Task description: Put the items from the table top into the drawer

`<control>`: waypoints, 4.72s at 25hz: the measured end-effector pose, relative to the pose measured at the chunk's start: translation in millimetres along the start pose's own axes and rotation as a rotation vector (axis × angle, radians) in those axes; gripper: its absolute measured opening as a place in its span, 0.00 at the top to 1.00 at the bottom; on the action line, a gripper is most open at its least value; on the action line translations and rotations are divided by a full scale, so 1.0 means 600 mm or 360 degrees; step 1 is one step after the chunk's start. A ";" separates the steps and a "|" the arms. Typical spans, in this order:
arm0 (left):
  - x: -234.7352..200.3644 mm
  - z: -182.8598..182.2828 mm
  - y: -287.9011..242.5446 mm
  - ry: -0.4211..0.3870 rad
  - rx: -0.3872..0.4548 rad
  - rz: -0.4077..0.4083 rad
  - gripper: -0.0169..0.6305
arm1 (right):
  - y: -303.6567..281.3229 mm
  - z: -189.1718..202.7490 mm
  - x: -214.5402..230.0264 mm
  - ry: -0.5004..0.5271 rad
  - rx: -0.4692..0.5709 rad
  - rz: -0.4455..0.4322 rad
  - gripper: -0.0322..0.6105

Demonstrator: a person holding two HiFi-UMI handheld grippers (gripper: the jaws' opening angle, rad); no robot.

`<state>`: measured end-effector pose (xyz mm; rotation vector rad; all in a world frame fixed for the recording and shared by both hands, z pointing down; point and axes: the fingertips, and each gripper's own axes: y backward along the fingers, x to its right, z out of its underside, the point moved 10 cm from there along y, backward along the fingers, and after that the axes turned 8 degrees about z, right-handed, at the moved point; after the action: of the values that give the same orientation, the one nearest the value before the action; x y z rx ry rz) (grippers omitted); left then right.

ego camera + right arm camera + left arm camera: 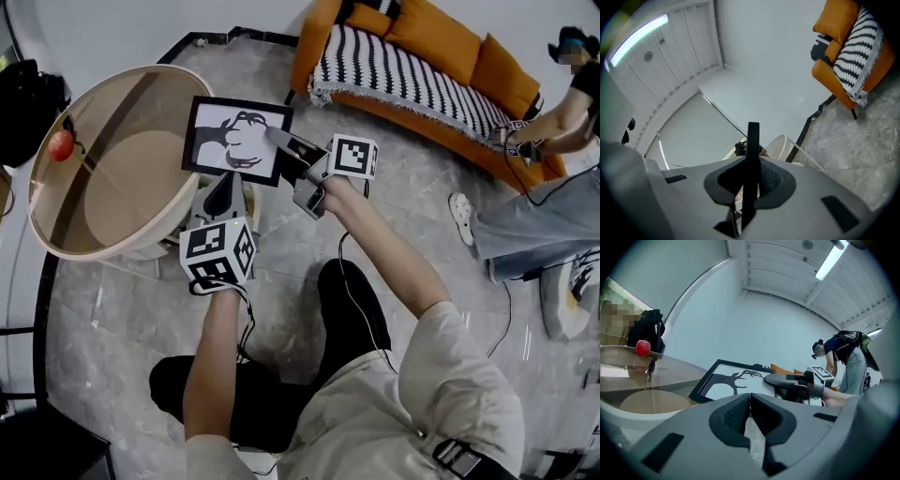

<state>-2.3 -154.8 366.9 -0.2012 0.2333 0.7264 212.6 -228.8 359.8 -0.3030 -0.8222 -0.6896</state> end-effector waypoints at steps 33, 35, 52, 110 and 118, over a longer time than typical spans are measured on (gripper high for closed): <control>0.042 0.177 0.134 -0.0100 -0.0247 -0.0260 0.94 | 0.020 0.283 0.232 -0.0397 -0.0259 0.0807 0.85; 0.040 0.191 0.141 -0.0184 -0.0294 -0.0301 0.94 | 0.008 0.297 0.247 -0.0444 -0.0234 0.0800 0.85; -0.015 0.213 0.192 -0.0011 -0.0328 -0.0336 0.94 | -0.117 0.413 0.292 -0.0563 -0.0464 0.0873 0.85; 0.020 0.231 0.169 -0.0022 -0.0373 -0.0275 0.94 | 0.101 0.435 0.240 0.1225 -0.0662 0.0564 0.75; 0.031 0.241 0.168 -0.0042 -0.0400 -0.0238 0.94 | 0.101 0.479 0.273 0.1312 -0.0791 0.0689 0.88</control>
<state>-36.6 -31.9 489.6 -0.4433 0.0997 0.6079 168.9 -112.6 672.6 -0.5699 0.2140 -0.5273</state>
